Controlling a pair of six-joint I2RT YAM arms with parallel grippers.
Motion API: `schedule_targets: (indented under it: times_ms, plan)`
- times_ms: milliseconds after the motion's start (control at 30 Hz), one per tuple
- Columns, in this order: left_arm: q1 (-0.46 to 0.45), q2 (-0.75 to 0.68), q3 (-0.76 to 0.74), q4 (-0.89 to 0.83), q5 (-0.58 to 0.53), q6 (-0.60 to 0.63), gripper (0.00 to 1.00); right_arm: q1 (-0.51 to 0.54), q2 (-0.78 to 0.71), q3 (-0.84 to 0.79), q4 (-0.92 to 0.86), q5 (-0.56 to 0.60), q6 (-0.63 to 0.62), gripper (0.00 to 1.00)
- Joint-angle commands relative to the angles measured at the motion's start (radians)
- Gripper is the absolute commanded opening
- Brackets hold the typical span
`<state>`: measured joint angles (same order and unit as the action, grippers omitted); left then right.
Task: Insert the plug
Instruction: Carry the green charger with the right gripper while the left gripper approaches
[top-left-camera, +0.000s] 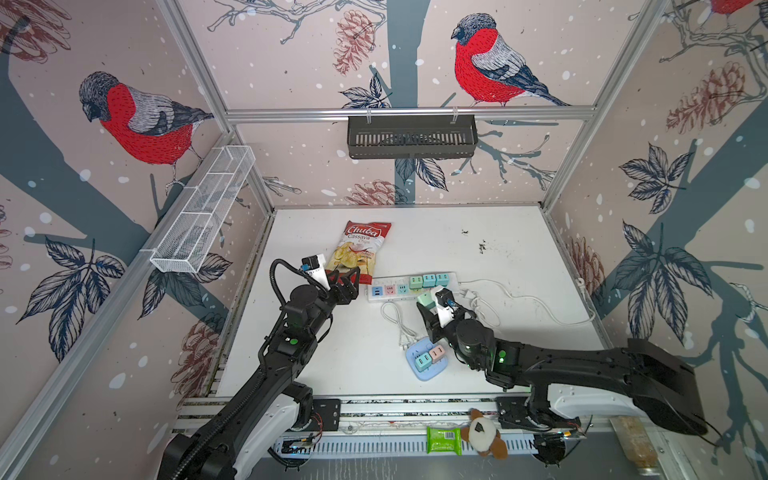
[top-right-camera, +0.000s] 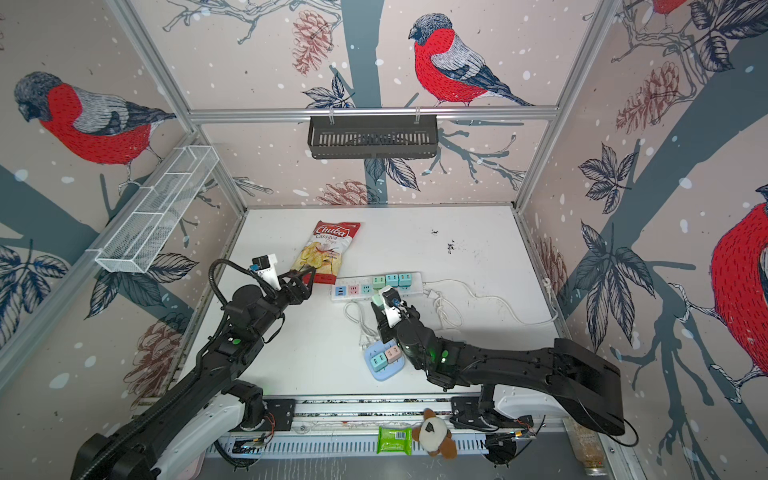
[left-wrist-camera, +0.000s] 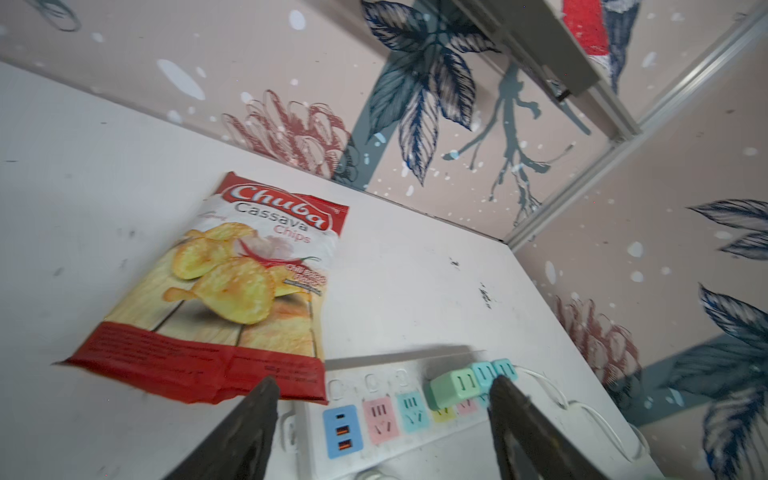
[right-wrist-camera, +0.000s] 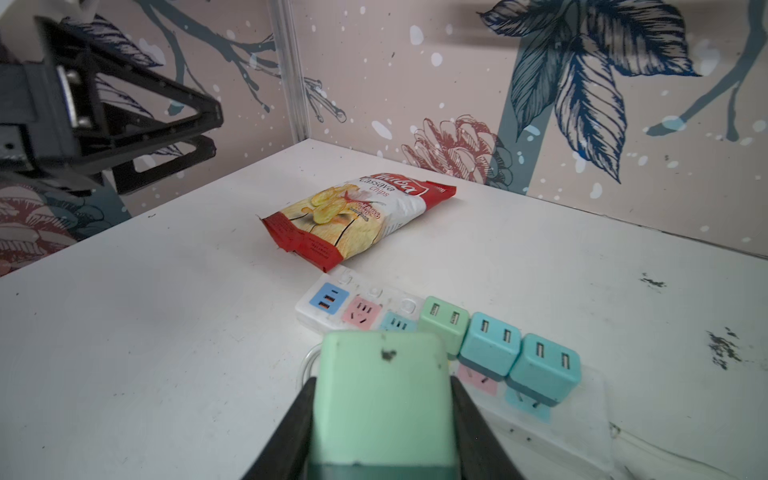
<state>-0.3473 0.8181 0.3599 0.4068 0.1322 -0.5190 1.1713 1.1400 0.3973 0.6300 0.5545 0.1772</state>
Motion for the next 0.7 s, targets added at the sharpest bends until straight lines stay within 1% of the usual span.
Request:
schedule_targets:
  times_ms: [0,67,100,267,333,400,500,600,667]
  plan:
    - [-0.053,0.009,0.021,0.105,0.073,0.074,0.76,-0.037,-0.055,-0.047,0.061,-0.006,-0.013,0.05]
    - [-0.089,0.017,0.035,0.101,0.087,0.092,0.75,-0.062,-0.089,-0.079,0.078,-0.031,-0.022,0.04]
    - [-0.107,0.019,0.046,0.097,0.093,0.098,0.74,-0.073,-0.106,-0.097,0.092,-0.061,-0.04,0.03]
    - [-0.203,0.015,0.068,0.093,0.098,0.161,0.73,-0.078,-0.165,-0.18,0.212,-0.104,-0.103,0.02]
    - [-0.25,0.016,0.073,0.106,0.099,0.204,0.73,-0.078,-0.179,-0.216,0.272,-0.171,-0.152,0.02]
    - [-0.29,0.019,0.077,0.11,0.104,0.236,0.73,-0.078,-0.183,-0.236,0.308,-0.211,-0.181,0.02]
    - [-0.342,0.031,0.088,0.11,0.114,0.285,0.72,-0.076,-0.174,-0.227,0.29,-0.275,-0.224,0.02]
    - [-0.379,0.045,0.101,0.104,0.126,0.311,0.72,-0.058,-0.16,-0.223,0.28,-0.276,-0.262,0.02]
    - [-0.381,0.055,0.105,0.108,0.155,0.316,0.72,-0.055,-0.157,-0.234,0.301,-0.288,-0.279,0.02]
